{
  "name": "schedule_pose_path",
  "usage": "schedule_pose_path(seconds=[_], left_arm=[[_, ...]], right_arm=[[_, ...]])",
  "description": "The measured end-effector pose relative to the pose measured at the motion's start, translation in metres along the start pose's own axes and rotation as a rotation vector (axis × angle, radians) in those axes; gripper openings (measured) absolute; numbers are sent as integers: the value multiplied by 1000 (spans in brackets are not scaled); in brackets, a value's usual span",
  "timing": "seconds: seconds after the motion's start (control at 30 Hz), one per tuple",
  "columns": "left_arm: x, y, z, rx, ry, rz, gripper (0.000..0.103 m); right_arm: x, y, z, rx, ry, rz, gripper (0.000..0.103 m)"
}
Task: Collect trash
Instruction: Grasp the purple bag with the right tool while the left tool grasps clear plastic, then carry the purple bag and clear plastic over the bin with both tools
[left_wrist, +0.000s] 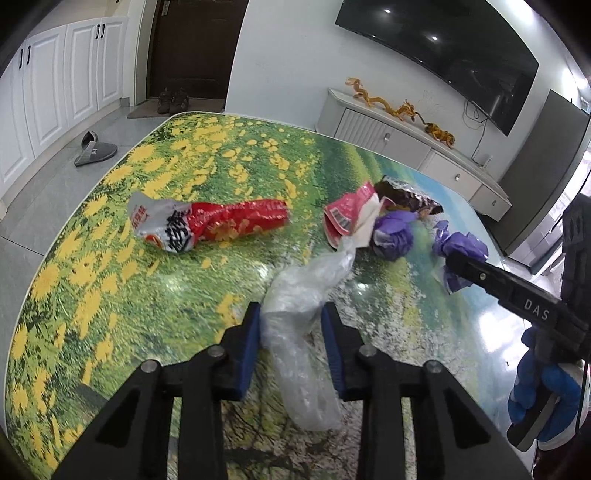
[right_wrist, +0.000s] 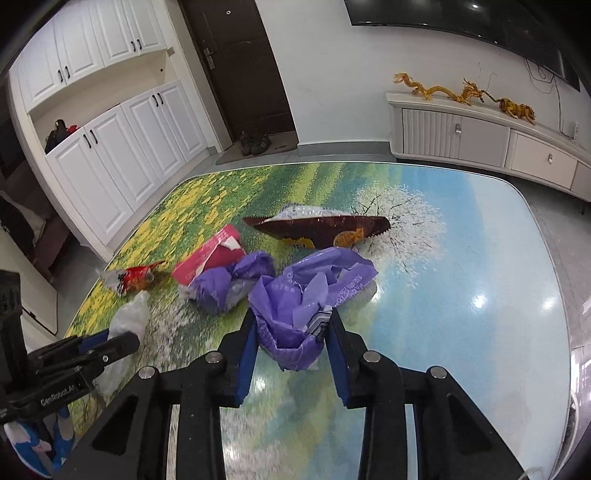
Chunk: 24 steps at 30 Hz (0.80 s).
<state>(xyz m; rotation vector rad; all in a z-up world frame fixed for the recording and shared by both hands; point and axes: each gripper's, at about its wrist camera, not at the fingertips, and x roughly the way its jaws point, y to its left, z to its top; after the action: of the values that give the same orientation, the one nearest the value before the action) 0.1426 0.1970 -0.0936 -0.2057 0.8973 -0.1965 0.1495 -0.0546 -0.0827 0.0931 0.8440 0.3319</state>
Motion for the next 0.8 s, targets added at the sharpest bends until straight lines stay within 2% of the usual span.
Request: schedule_pose_path(seconds=[0.3, 0.8], left_arm=[[-26, -29, -22, 16, -11, -48, 30], [-84, -81, -52, 53, -67, -85, 30]], right_arm=[[-58, -1, -41, -41, -17, 1, 32], [-157, -28, -94, 64, -112, -21, 32]])
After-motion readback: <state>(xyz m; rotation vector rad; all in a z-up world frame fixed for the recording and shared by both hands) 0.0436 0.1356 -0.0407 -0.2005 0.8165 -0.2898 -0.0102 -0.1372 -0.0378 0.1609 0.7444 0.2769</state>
